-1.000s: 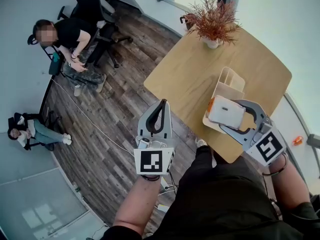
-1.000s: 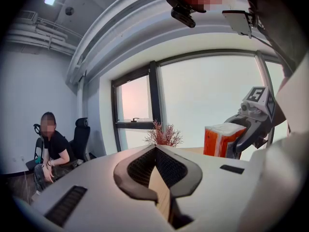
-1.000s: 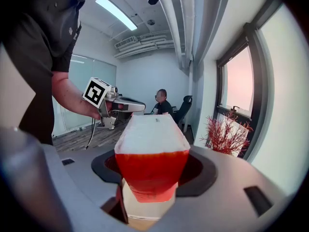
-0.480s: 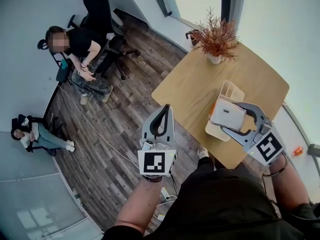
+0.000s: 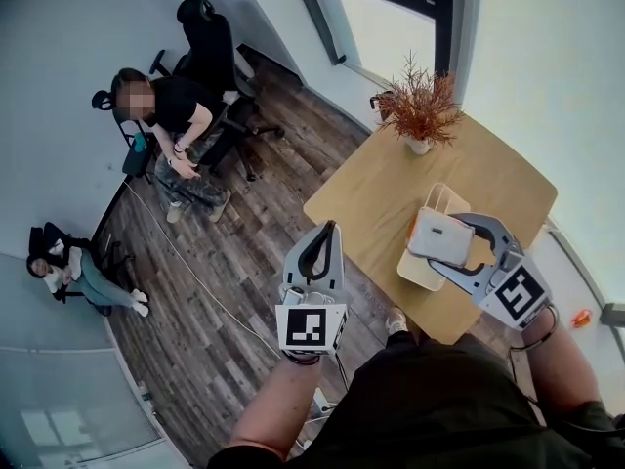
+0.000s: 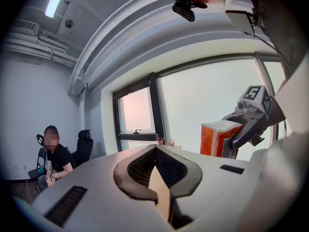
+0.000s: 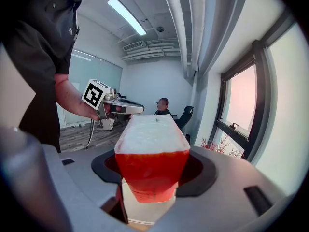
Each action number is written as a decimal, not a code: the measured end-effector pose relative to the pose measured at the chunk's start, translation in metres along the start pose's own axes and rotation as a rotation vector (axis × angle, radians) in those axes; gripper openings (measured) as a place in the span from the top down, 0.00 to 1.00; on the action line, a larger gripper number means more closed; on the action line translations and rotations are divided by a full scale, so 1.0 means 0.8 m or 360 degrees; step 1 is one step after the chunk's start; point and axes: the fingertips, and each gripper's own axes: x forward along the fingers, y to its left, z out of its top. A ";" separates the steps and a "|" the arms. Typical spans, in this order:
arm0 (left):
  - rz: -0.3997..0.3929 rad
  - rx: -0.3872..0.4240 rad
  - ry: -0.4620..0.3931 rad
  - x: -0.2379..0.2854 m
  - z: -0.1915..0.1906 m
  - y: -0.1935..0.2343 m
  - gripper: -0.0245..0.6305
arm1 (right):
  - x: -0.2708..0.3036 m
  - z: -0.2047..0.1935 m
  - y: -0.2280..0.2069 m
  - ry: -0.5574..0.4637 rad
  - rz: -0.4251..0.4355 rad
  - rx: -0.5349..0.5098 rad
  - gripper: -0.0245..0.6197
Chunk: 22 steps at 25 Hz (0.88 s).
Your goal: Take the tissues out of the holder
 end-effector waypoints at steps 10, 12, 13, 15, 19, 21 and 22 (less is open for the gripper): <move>0.0087 0.0041 -0.0074 -0.009 0.042 0.009 0.96 | -0.016 0.038 -0.014 -0.0107 0.0002 -0.0039 0.53; 0.0106 0.0049 -0.0087 -0.007 0.049 0.013 0.96 | -0.018 0.043 -0.021 -0.0131 -0.0003 -0.0040 0.53; 0.0116 0.0053 -0.0095 -0.008 0.054 0.015 0.96 | -0.020 0.048 -0.024 -0.0140 -0.0007 -0.0039 0.53; 0.0127 0.0064 -0.0113 -0.008 0.064 0.018 0.96 | -0.022 0.058 -0.029 -0.0160 -0.0012 -0.0047 0.53; 0.0126 0.0088 -0.0134 -0.011 0.078 0.018 0.96 | -0.027 0.077 -0.033 -0.0216 -0.0012 -0.0069 0.53; 0.0136 0.0093 -0.0136 -0.015 0.084 0.021 0.96 | -0.031 0.084 -0.034 -0.0235 -0.0017 -0.0068 0.53; 0.0144 0.0095 -0.0138 -0.018 0.087 0.024 0.96 | -0.034 0.086 -0.034 -0.0236 -0.0022 -0.0071 0.53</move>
